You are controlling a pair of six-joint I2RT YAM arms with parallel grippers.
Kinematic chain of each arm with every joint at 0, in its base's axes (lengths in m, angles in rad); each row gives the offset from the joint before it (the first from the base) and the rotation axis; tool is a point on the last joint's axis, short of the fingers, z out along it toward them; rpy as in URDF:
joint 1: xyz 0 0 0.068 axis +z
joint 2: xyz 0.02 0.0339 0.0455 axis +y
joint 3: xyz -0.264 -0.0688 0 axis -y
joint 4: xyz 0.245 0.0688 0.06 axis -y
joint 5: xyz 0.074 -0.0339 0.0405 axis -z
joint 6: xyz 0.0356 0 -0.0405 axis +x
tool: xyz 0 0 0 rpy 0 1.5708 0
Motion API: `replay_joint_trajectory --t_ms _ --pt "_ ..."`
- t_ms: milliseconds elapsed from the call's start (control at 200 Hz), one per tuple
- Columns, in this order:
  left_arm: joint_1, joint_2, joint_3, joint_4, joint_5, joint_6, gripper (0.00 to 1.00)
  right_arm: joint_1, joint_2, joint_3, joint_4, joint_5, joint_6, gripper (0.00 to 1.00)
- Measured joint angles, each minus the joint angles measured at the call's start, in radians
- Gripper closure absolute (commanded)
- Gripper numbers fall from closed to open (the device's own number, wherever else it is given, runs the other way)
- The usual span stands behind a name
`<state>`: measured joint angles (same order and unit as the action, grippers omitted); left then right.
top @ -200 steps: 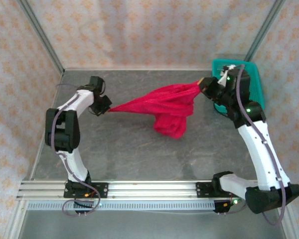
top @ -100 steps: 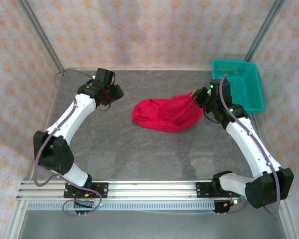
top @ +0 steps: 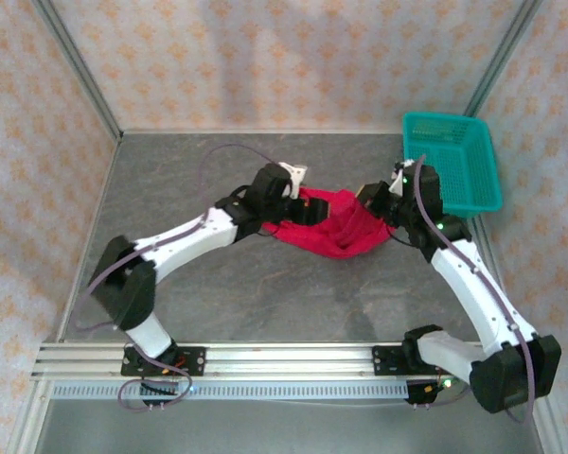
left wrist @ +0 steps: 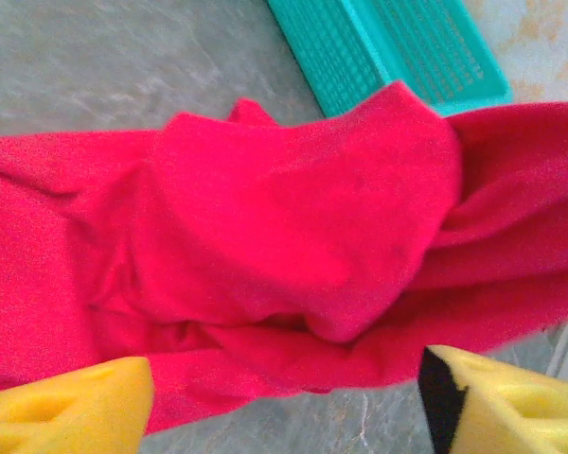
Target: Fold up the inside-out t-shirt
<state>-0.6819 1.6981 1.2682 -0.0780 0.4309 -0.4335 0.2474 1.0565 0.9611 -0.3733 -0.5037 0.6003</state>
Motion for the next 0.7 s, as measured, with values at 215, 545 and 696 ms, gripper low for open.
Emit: replay_joint_trajectory --t_ms 215,545,696 --pt "-0.054 0.203 0.113 0.051 0.051 0.024 0.22 -0.048 -0.066 -0.066 -0.004 -0.013 -0.004 1.0" --pt "-0.066 0.376 0.204 0.142 0.087 -0.038 1.0 -0.061 -0.071 -0.068 -0.027 -0.007 -0.015 1.0" --pt "-0.005 0.369 0.259 0.032 0.085 -0.048 1.0 -0.08 -0.079 -0.068 -0.082 0.043 -0.062 1.0"
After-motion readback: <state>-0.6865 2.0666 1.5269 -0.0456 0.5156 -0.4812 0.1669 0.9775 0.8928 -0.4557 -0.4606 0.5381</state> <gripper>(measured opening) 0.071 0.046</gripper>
